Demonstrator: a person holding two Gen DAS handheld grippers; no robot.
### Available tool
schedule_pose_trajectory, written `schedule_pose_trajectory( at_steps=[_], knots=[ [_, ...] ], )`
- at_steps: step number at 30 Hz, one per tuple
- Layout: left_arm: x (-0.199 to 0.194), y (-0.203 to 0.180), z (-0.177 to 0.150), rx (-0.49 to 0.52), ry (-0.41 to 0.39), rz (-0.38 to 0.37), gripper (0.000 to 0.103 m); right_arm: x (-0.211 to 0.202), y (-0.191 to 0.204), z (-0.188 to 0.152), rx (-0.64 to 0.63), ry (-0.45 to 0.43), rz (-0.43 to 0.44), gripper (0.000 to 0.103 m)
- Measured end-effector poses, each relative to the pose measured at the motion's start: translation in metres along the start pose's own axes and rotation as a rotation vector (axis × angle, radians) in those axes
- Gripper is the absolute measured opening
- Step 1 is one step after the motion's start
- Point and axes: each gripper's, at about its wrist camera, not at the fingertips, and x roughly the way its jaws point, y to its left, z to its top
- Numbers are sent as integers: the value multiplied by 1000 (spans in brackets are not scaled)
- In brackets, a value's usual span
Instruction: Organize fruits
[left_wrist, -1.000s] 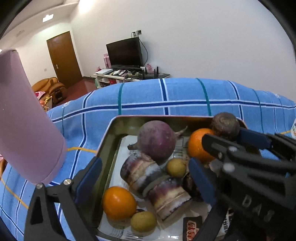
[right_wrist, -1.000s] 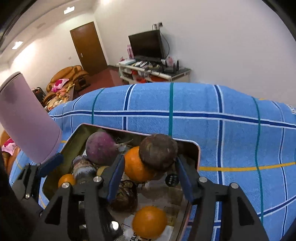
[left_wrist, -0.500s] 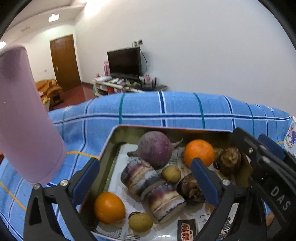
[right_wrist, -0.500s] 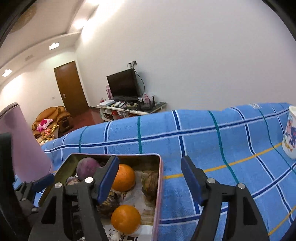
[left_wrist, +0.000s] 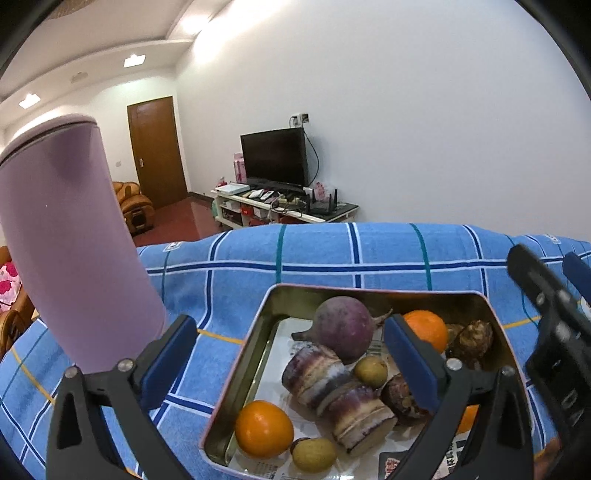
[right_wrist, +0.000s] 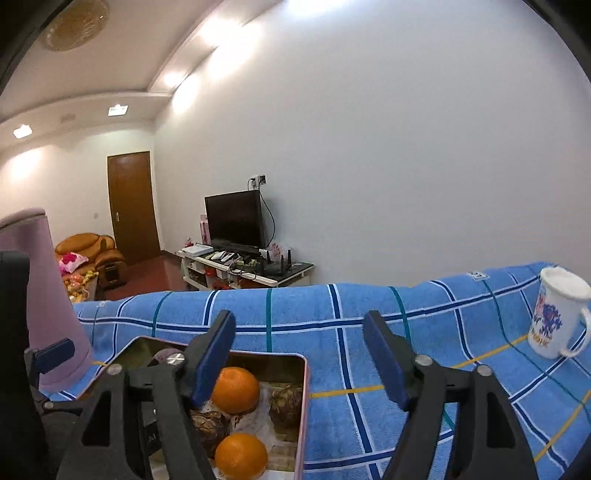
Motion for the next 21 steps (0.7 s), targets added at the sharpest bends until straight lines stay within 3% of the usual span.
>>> schedule_pose_trajectory(
  at_steps=[7, 21],
  knots=[
    [0, -1, -3, 20, 23, -4, 103, 3, 10, -2, -55, 12, 19, 79],
    [-46, 2, -22, 11, -49, -10, 103, -25, 5, -10, -32, -16, 42, 79]
  ],
)
